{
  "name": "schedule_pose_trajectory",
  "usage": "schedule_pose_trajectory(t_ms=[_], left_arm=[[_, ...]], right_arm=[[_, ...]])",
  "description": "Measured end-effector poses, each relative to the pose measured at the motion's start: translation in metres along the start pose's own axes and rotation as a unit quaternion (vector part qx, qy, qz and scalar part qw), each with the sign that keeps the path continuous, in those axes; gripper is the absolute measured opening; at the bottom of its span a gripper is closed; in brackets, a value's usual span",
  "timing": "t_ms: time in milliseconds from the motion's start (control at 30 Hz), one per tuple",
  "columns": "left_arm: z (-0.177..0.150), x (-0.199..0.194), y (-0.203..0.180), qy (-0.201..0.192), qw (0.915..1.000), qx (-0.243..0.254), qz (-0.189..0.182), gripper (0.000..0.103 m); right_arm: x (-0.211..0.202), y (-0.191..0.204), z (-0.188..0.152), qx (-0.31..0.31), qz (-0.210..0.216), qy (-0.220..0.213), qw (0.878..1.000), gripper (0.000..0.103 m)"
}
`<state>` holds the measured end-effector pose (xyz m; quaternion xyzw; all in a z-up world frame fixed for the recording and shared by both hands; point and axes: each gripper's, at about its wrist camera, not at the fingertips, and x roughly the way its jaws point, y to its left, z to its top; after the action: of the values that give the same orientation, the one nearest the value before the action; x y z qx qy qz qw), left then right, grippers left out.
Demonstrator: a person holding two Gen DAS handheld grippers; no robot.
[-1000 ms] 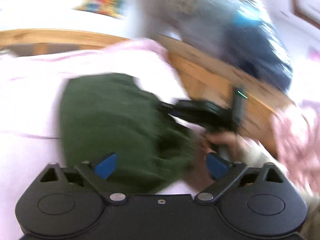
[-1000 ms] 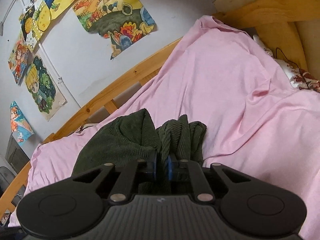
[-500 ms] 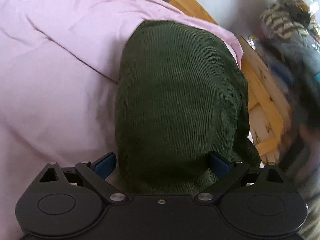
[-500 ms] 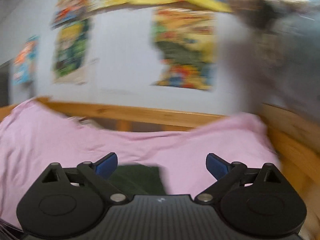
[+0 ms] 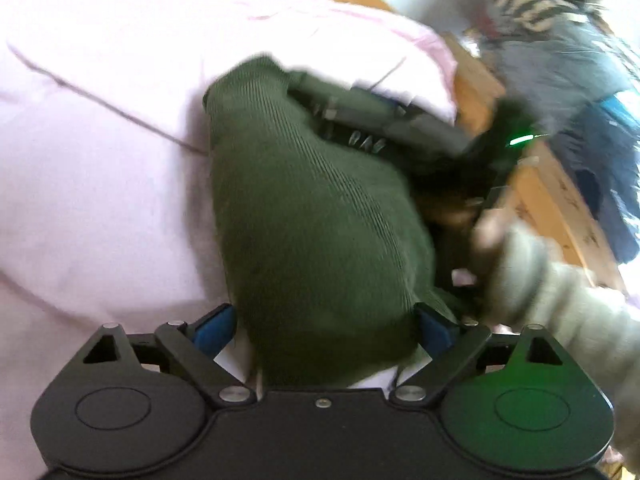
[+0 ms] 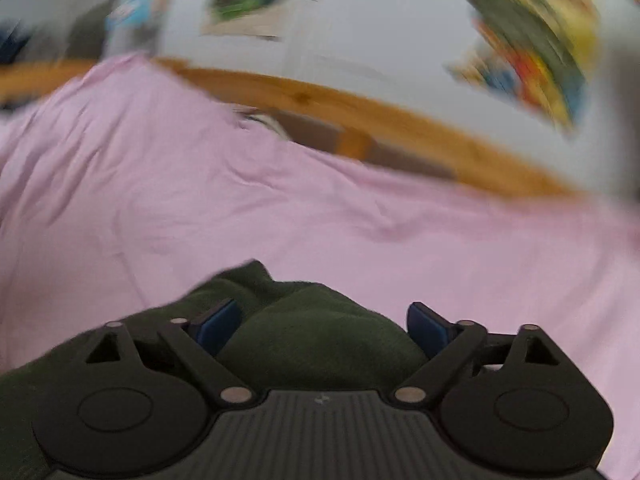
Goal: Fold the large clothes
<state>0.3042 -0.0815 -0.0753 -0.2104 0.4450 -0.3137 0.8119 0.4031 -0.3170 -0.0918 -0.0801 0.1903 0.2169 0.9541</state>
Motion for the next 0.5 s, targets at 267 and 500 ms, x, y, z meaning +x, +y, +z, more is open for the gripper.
schedule_pose_trajectory(t_ms=[267, 500], left_arm=[[0.024, -0.028, 0.018, -0.064, 0.9956, -0.025, 0.064, 0.1], [0.036, 0.009, 0.031, -0.081, 0.9898, -0.111, 0.036, 0.098]], right_arm=[[0.014, -0.017, -0.003, 0.053, 0.0, 0.008, 0.999, 0.101], [-0.065, -0.004, 0.001, 0.035, -0.113, -0.06, 0.991, 0.102]])
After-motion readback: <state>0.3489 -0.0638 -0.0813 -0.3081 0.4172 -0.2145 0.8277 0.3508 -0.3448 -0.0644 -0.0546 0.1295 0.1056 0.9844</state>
